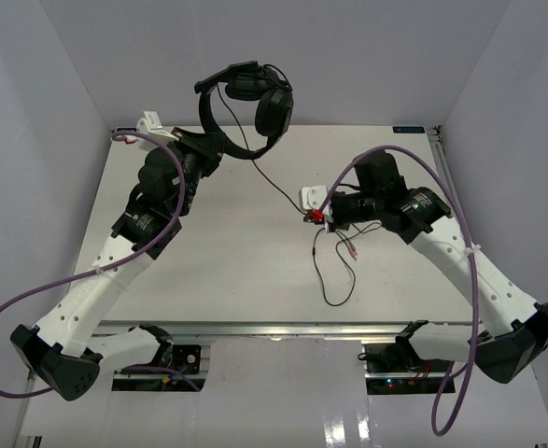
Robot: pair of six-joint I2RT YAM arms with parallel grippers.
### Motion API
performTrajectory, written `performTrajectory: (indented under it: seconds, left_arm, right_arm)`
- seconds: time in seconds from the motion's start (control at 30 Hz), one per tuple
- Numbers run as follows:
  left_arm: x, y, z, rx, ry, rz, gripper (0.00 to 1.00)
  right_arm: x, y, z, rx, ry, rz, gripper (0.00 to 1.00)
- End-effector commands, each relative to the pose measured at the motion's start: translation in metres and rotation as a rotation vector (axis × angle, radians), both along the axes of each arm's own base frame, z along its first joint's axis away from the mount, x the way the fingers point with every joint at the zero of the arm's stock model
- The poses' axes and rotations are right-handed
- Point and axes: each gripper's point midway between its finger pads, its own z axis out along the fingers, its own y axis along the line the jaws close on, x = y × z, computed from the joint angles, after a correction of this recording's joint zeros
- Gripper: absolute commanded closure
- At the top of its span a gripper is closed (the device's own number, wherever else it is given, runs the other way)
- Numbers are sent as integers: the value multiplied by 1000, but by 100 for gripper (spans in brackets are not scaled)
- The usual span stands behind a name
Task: Wrap the headphones
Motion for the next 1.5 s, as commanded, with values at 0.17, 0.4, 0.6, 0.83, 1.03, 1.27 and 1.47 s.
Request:
performTrajectory:
  seconds: [0.17, 0.4, 0.6, 0.83, 1.03, 1.27, 1.47]
  left_arm:
    - [-17, 33, 9, 34, -42, 107, 100]
    - [-18, 41, -1, 102, -26, 133, 100]
    - [-31, 45, 5, 85, -50, 115, 100]
    - [-48, 54, 21, 69, -86, 106, 100]
    - [-52, 59, 11, 81, -76, 115, 100]
    - [-57, 53, 19, 62, -94, 70, 100]
    - [-61, 60, 17, 84, -83, 88, 100]
  right_arm:
    - [-29, -13, 36, -139, -311, 6, 92]
    - [-32, -5, 65, -164, -436, -11, 92]
    - [-20, -7, 56, -228, -464, -49, 92]
    - [-11, -8, 43, -275, -494, -67, 92]
    - [-10, -12, 44, -292, -506, -66, 92]
    - [-5, -15, 36, -325, -532, -77, 92]
    - [0, -19, 35, -345, -554, -94, 92]
